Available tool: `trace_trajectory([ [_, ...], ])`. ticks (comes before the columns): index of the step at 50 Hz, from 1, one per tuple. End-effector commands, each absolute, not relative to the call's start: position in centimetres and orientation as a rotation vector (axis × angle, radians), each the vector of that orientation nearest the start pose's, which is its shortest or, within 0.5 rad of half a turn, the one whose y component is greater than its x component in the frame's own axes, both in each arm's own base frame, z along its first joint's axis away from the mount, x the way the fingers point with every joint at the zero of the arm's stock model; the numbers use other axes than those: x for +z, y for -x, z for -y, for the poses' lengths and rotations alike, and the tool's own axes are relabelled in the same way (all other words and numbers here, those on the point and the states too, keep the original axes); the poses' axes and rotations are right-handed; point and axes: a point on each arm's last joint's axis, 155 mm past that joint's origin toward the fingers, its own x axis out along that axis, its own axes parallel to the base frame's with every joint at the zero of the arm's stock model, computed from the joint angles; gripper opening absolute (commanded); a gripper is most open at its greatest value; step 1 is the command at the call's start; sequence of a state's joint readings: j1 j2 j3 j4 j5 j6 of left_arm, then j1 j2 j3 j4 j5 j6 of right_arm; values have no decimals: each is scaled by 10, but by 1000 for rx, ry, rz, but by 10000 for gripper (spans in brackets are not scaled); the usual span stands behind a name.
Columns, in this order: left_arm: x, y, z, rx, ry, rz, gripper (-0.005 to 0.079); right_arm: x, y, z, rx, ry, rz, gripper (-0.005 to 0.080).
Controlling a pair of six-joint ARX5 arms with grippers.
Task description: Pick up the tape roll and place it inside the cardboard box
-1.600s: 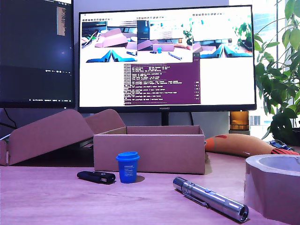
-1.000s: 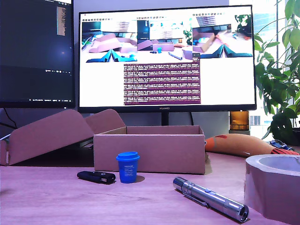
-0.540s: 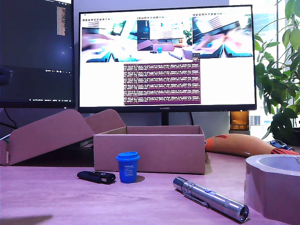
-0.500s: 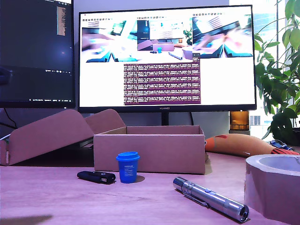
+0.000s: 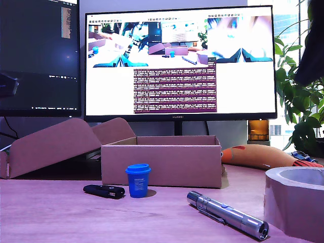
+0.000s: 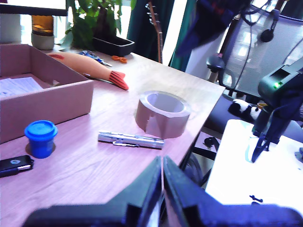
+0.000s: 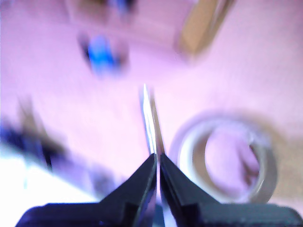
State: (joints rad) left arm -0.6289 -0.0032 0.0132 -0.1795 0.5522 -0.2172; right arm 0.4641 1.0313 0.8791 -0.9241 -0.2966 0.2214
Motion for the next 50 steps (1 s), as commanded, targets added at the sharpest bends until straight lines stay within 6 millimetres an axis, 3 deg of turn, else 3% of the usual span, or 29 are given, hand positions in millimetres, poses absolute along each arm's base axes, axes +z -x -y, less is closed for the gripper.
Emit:
trace_trajectory([
  [1,122,-122,208,-1151,175,-313,-19,124,-196,-161,549,-46,-1251,88],
  [9,119,-123,207,-1144,167,-326,-19,102,-185,-159,515,76,-1444,411],
  [15,118,-123,207,-1144,167,-327,-19,84,-178,-162,517,145,-1534,558],
  [26,118,-123,207,-1144,167,-328,-19,61,-183,-160,461,236,-1577,565],
  [39,118,-122,207,-1144,167,-329,-19,49,-196,-162,436,287,-1548,565],
  [50,118,-124,207,-1137,167,-328,-19,37,-195,-162,435,309,-1583,562],
])
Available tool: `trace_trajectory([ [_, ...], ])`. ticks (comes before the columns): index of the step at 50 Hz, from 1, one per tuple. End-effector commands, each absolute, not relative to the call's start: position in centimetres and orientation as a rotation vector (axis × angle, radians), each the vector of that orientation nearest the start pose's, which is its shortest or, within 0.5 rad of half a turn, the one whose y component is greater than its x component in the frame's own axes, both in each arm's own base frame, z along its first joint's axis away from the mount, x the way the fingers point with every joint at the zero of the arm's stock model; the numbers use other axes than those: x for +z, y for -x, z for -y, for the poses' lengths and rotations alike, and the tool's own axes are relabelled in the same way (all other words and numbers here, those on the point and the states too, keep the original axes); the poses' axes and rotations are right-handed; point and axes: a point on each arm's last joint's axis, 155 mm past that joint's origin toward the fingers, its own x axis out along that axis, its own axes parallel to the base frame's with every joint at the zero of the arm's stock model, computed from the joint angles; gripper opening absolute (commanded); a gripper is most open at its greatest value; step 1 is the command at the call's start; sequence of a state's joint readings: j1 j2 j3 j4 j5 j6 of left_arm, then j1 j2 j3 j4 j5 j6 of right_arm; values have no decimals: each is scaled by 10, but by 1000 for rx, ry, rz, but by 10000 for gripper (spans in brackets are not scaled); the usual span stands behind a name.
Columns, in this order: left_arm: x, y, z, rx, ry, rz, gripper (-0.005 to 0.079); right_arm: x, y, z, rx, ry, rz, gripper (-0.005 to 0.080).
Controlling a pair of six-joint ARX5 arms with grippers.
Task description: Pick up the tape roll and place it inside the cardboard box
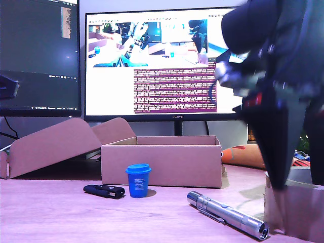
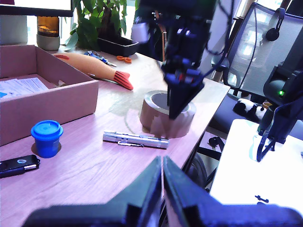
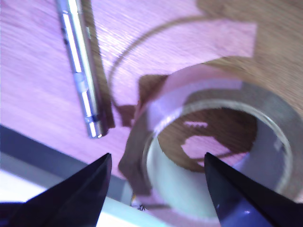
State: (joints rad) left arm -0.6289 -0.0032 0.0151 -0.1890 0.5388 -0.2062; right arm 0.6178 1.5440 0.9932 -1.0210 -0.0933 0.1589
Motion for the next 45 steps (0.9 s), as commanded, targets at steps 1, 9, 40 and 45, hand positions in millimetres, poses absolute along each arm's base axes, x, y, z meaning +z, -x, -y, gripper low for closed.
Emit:
trace_trajectory([
  [1,118,-124,207,-1137,167,-328,-19,36,-195,-162,435,311,-1586,562],
  [9,118,-125,206,-1131,166,-328,-19,31,-194,-163,435,322,-1602,504],
  [40,117,-127,205,-1117,166,-327,-19,23,-189,-165,435,339,-1637,-11],
  [45,117,-127,205,-1117,166,-327,-19,24,-186,-163,429,342,-1651,-11],
])
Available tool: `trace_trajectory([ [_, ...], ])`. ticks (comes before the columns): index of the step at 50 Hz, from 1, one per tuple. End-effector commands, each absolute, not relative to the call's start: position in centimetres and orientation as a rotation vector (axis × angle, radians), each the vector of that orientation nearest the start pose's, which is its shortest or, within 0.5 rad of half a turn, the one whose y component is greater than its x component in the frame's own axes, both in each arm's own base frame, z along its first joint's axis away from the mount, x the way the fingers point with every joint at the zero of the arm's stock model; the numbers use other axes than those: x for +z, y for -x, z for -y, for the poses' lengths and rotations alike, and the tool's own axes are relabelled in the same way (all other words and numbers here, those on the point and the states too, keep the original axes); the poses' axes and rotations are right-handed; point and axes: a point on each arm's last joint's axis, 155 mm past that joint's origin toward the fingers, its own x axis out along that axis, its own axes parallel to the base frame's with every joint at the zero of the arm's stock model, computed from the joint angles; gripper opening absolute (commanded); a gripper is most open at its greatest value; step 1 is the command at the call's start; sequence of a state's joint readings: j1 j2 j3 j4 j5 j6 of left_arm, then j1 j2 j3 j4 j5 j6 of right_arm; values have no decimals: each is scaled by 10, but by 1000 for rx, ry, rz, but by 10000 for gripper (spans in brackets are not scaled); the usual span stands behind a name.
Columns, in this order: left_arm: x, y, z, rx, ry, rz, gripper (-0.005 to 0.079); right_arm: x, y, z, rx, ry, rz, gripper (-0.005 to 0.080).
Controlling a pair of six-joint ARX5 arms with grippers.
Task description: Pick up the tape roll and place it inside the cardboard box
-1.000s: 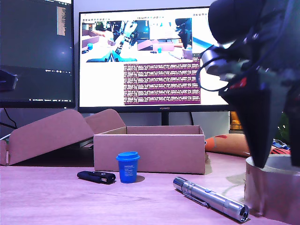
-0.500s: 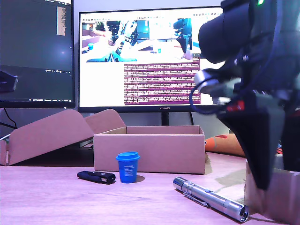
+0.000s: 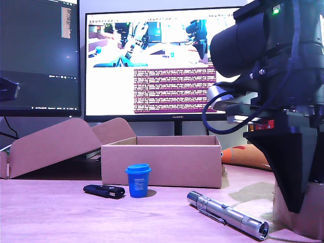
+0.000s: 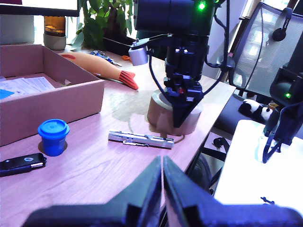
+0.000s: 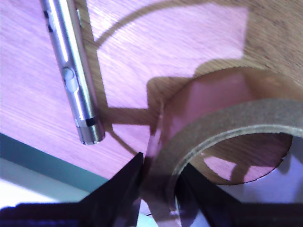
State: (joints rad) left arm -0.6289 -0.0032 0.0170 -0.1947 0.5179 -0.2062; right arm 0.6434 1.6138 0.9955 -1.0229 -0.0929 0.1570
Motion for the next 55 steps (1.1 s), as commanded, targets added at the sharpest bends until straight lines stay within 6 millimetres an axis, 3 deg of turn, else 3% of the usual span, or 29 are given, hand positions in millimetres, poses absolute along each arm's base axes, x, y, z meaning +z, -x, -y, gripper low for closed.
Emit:
trace_trajectory([
  [1,117,-127,205,-1117,166,-327,-19,25,-186,-162,427,344,-1653,-11],
  [10,118,-131,203,-1091,164,-319,-19,46,-195,-168,429,342,-1638,-11],
  [27,119,-180,170,-781,138,-253,-19,102,-252,-192,421,333,-1422,-11],
  [36,127,-190,162,-715,143,-209,-19,130,-284,-213,443,290,-1274,-12],
  [55,138,-193,160,-704,154,-167,-19,148,-326,-248,495,216,-1068,-12],
])
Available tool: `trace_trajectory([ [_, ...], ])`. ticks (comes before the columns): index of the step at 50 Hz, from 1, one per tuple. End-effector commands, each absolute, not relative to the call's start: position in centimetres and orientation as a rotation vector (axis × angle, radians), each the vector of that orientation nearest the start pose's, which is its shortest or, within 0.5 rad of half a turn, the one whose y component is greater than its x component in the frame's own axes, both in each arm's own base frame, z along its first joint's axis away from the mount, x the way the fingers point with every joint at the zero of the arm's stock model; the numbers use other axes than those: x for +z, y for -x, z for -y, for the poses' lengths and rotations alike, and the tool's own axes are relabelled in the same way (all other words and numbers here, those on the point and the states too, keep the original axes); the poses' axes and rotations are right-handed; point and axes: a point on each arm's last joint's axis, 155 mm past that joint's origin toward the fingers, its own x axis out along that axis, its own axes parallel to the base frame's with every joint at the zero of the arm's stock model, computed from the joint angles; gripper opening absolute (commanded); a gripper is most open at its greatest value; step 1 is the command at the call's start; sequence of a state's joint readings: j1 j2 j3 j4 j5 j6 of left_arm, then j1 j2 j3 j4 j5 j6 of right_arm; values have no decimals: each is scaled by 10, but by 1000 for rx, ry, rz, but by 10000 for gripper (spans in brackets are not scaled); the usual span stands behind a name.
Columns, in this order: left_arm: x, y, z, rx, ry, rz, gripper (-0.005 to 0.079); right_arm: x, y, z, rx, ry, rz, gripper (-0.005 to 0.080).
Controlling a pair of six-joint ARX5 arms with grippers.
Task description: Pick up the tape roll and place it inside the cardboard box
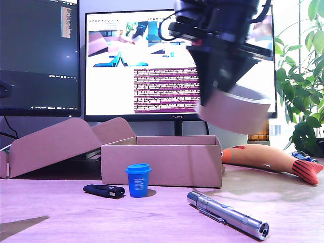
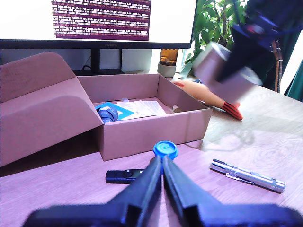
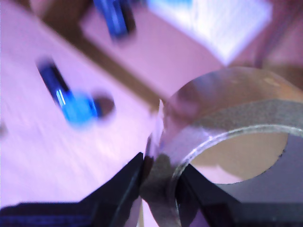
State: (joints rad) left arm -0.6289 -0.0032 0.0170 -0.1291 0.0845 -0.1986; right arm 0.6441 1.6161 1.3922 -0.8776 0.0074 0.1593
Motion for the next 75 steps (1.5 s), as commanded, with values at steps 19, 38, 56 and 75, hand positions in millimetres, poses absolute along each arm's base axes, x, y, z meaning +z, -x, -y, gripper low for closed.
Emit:
trace_trajectory([
  [19,140,-193,161,-705,157,-159,-19,138,-362,-283,549,231,-965,-12],
  [38,139,-193,161,-705,157,-163,-19,128,-391,-306,570,267,-955,-12],
  [56,138,-192,160,-705,156,-168,-19,135,-407,-319,595,267,-881,-12],
  [75,134,-192,160,-703,155,-181,-19,103,-428,-333,610,300,-852,-12],
])
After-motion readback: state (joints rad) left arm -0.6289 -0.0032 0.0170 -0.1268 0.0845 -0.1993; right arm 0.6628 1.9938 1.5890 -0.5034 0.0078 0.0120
